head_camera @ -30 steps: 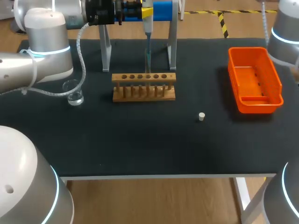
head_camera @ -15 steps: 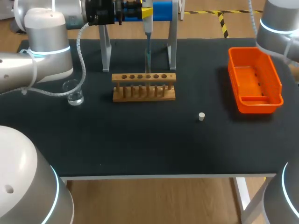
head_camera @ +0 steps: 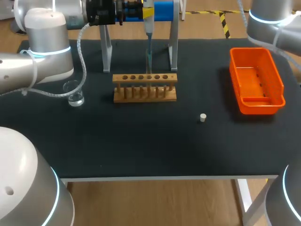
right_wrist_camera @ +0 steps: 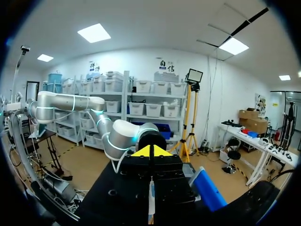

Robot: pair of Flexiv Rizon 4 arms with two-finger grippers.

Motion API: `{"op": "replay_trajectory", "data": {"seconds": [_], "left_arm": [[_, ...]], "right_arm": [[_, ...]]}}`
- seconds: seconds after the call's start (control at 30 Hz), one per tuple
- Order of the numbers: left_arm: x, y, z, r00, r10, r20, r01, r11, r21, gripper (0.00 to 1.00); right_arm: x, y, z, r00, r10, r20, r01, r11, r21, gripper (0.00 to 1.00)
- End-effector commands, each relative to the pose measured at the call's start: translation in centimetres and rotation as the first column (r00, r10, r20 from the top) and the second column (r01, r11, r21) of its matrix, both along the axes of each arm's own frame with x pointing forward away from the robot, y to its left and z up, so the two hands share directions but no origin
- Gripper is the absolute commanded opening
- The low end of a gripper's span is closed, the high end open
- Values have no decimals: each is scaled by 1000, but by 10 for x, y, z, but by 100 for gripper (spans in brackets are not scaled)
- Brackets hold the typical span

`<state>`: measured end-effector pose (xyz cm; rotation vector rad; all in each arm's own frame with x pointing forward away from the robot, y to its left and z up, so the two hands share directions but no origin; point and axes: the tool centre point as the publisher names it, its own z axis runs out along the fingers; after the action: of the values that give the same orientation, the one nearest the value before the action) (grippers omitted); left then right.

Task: Invert the test tube, pick up the pipette, mount the tip to pipette, aspirate from beaker and dispense into the tube, eject the tip, return the pipette, and cap with the stopper.

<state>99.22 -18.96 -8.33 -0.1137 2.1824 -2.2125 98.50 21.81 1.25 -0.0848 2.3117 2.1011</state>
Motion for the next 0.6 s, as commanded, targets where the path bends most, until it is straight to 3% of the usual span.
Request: {"op": "replay_trajectory", "data": {"seconds": [0.03, 0.6], "left_arm": [[1, 0, -1, 1000, -4, 1, 4, 1000, -2, 0], [1, 0, -1, 1000, -4, 1, 4, 1000, -2, 0]], "right_arm": [[8, 11, -1, 999, 34, -8, -35, 999, -9, 0], [8, 16, -10, 998, 45, -40, -46, 999, -10, 0]]}}
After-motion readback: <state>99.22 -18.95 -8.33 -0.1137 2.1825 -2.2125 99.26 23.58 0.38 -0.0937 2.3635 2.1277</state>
